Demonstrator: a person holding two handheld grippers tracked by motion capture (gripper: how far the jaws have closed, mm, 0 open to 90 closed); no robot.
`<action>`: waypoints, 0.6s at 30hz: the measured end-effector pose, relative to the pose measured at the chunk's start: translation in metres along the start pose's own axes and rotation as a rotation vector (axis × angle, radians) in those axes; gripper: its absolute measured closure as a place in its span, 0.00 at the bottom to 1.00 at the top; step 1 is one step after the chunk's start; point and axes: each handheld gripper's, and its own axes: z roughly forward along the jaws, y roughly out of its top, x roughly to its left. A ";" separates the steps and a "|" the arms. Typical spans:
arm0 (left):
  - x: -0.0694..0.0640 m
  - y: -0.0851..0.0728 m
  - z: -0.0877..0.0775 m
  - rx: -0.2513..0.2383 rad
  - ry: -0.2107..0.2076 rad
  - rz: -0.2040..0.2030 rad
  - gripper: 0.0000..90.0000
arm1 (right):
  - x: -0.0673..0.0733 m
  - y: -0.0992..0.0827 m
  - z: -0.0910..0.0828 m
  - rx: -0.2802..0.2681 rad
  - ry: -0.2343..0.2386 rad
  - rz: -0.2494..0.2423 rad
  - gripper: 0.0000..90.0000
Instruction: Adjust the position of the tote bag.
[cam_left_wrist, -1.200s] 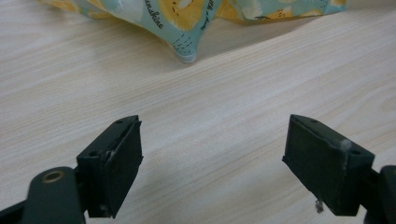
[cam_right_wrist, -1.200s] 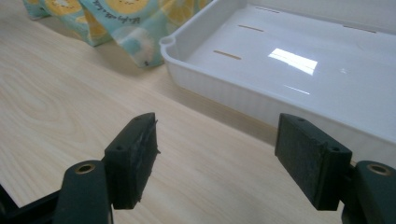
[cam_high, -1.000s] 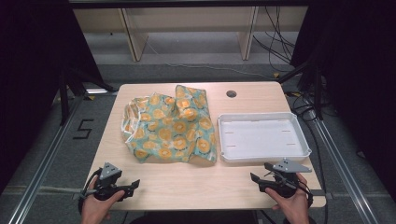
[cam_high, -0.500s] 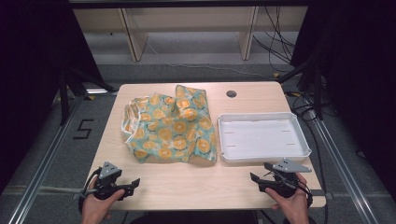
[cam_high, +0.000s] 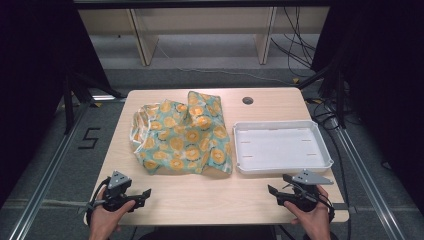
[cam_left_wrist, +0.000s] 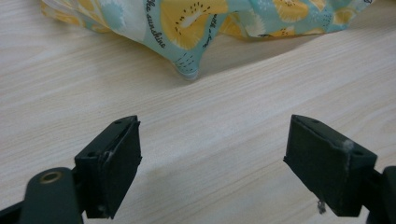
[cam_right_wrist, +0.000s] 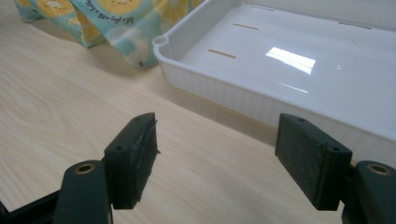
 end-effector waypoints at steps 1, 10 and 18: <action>0.000 0.000 0.000 0.000 0.000 0.000 0.20 | 0.000 0.000 0.000 0.000 0.000 0.000 0.34; 0.001 0.011 0.007 -0.008 0.031 0.004 0.20 | 0.000 0.000 0.001 0.006 0.011 0.004 0.34; 0.017 0.024 0.024 -0.015 0.031 -0.038 0.21 | 0.001 0.002 0.004 0.021 0.011 -0.029 0.34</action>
